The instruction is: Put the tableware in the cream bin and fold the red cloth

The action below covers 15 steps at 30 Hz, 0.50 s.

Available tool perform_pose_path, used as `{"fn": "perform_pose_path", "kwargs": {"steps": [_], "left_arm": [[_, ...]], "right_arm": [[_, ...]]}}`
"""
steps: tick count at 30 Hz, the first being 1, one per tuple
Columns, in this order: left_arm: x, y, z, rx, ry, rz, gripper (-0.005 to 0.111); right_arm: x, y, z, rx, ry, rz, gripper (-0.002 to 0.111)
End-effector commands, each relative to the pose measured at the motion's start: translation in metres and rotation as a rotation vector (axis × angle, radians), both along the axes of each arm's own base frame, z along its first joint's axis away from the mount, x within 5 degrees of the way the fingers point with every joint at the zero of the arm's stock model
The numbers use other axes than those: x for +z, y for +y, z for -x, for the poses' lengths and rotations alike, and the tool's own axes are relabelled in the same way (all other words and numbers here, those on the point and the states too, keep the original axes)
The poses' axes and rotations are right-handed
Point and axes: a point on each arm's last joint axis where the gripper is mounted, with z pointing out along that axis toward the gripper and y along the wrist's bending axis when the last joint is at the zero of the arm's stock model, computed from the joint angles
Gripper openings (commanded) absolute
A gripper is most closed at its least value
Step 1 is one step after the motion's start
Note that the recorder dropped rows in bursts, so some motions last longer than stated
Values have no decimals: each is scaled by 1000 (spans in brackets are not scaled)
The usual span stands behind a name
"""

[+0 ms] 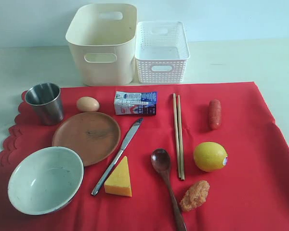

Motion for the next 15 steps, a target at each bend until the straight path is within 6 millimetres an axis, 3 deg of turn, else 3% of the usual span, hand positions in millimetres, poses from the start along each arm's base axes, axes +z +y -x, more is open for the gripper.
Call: {"fn": "perform_pose_path", "kwargs": {"steps": [1,11,15], "left_arm": [[0,0,0,0,-10,-1,0],[0,0,0,0,-10,-1,0],[0,0,0,0,-10,-1,0]], "right_arm": [[0,0,0,-5,-10,10,0],[-1,0,0,-5,-4,10,0],[21,0,-1,-6,-22,9,0]]}}
